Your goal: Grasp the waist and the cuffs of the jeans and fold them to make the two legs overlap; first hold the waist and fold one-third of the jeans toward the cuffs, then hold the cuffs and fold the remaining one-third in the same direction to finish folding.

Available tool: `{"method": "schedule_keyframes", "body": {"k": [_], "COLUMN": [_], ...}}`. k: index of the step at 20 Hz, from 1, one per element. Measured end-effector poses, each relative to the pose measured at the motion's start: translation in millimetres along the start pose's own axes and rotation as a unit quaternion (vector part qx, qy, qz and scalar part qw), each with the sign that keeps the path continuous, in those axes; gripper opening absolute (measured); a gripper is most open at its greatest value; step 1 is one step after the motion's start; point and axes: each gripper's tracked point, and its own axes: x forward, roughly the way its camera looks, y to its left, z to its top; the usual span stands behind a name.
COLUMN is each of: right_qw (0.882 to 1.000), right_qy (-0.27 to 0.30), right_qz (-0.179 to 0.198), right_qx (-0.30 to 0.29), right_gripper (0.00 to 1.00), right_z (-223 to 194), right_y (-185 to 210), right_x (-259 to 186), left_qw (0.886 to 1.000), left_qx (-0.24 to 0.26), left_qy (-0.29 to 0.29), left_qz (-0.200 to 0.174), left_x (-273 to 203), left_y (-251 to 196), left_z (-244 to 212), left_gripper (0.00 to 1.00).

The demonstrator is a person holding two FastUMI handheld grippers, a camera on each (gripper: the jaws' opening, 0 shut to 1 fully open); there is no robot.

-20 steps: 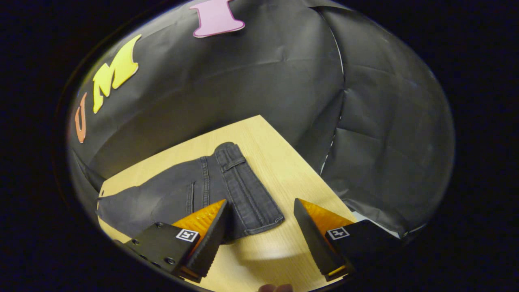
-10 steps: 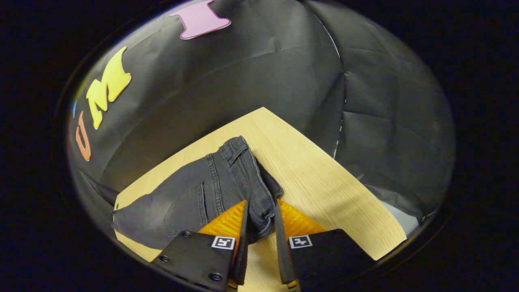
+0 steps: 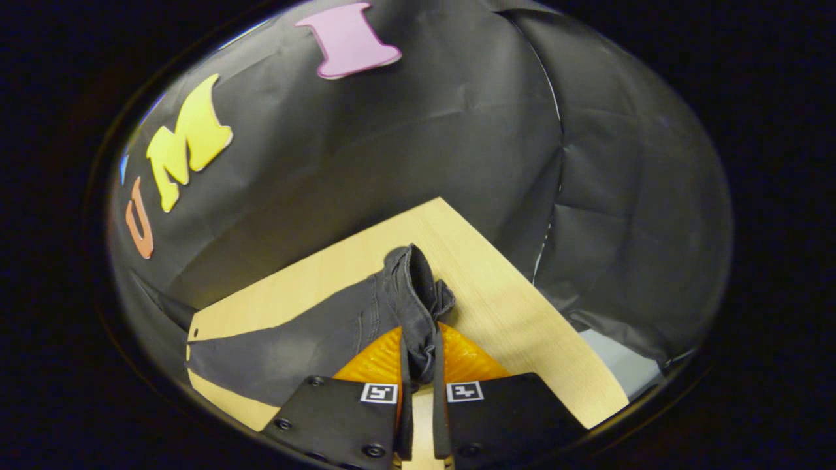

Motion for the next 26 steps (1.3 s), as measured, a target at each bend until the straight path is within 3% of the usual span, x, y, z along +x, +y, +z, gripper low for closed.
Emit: {"method": "schedule_keyframes", "body": {"k": [2, 4, 8, 13, 20, 26], "right_qw": [0.999, 0.997, 0.99, 0.977, 0.954, 0.941], "right_qy": [-0.022, -0.036, -0.063, -0.084, -0.059, -0.015], "right_qz": [0.004, 0.029, 0.071, 0.117, 0.189, 0.194], "right_qx": [-0.035, -0.056, -0.105, -0.157, -0.227, -0.276], "right_gripper": [0.08, 0.13, 0.12, 0.12, 0.12, 0.12], "right_z": [11.8, 24.3, 52.2, 41.0, -39.7, -145.9], "right_y": [24.3, 59.8, 170.6, 284.2, 444.0, 503.6], "right_x": [-22.2, -46.9, -65.8, -91.0, -92.2, -47.3], "left_qw": [1.0, 1.0, 0.999, 0.998, 0.995, 0.99], "left_qx": [-0.007, -0.019, -0.013, -0.016, -0.041, -0.071], "left_qy": [-0.003, -0.008, -0.025, -0.035, -0.04, -0.035], "left_qz": [0.008, 0.017, 0.041, 0.058, 0.079, 0.114], "left_x": [0.3, 0.5, -3.9, -14.6, -33.8, -56.8], "left_y": [17.5, 35.6, 80.2, 125.0, 173.7, 216.4], "left_z": [0.1, 2.8, 8.3, 8.4, -2.0, -8.5], "left_gripper": [0.99, 0.99, 0.99, 0.99, 0.99, 0.99]}}
